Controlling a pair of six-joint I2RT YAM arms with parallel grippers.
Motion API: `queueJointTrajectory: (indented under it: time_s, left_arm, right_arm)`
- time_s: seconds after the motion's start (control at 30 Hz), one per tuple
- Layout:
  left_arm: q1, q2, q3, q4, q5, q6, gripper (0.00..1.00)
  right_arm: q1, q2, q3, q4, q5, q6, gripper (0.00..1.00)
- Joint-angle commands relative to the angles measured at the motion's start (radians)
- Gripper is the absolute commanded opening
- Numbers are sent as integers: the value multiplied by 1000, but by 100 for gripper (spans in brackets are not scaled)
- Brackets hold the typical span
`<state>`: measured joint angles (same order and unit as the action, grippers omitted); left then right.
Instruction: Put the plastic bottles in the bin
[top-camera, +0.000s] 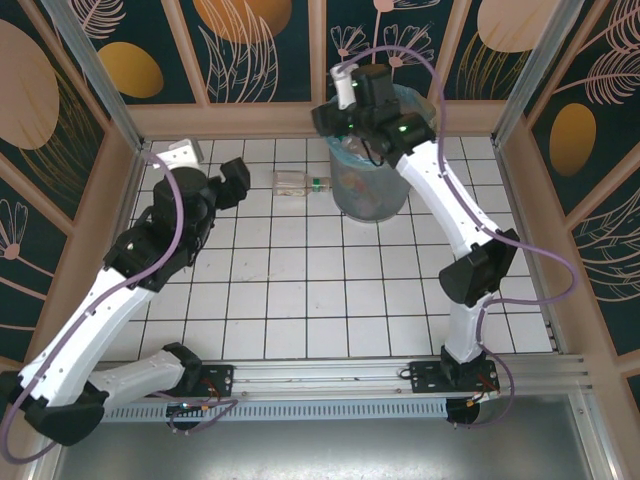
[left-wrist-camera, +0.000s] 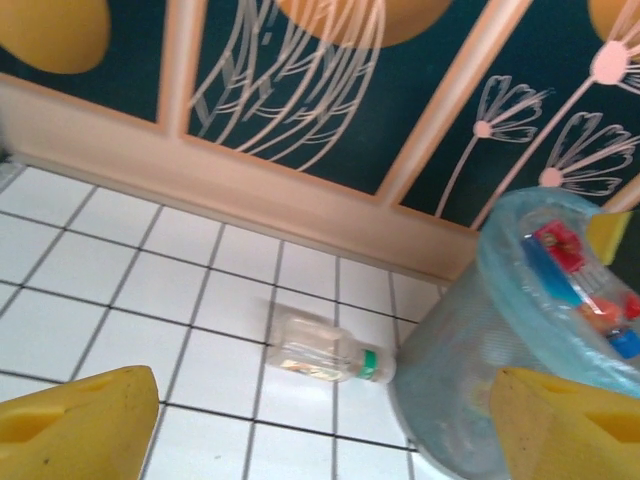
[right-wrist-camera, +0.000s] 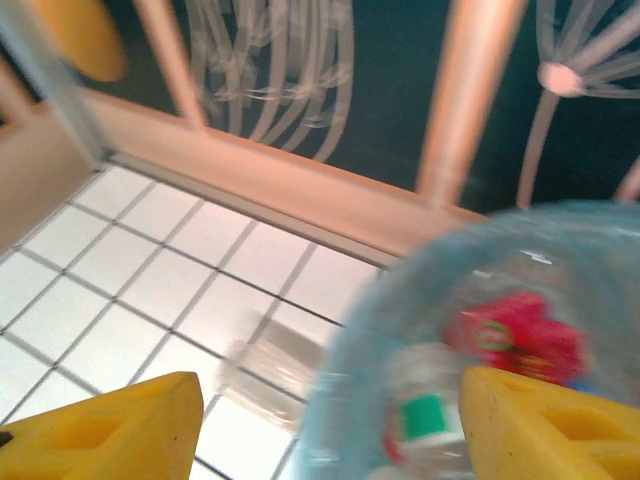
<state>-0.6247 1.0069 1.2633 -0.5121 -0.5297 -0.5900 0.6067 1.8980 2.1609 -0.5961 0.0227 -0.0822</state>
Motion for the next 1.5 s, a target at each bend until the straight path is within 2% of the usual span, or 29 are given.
queueJointTrajectory:
  time_s: [0.0, 0.23, 0.47, 0.7, 1.0, 1.23, 1.47]
  left_arm:
    - [1, -68, -91, -60, -80, -4, 86]
    - [1, -225, -262, -127, -154, -90, 87]
    - [2, -350, -379, -167, -228, -98, 88]
    - [2, -396, -471, -136, -230, -83, 91]
    - [1, -357, -539, -81, -204, -50, 92]
    - [1, -343, -541, -66, -195, -43, 93]
    - [2, -346, -541, -68, -186, -48, 94]
  right_arm:
    - [95, -30, -31, 77, 2, -89, 73]
    - [203, 151, 2, 55, 37, -123, 77]
    - [197, 377, 102, 23, 101, -85, 81]
    - [153, 550, 212, -9, 103, -2, 87]
    - [102, 642, 240, 10, 85, 25, 99]
    - [72, 699, 267, -20, -3, 58, 99]
    - [83, 691, 257, -83, -75, 84, 97]
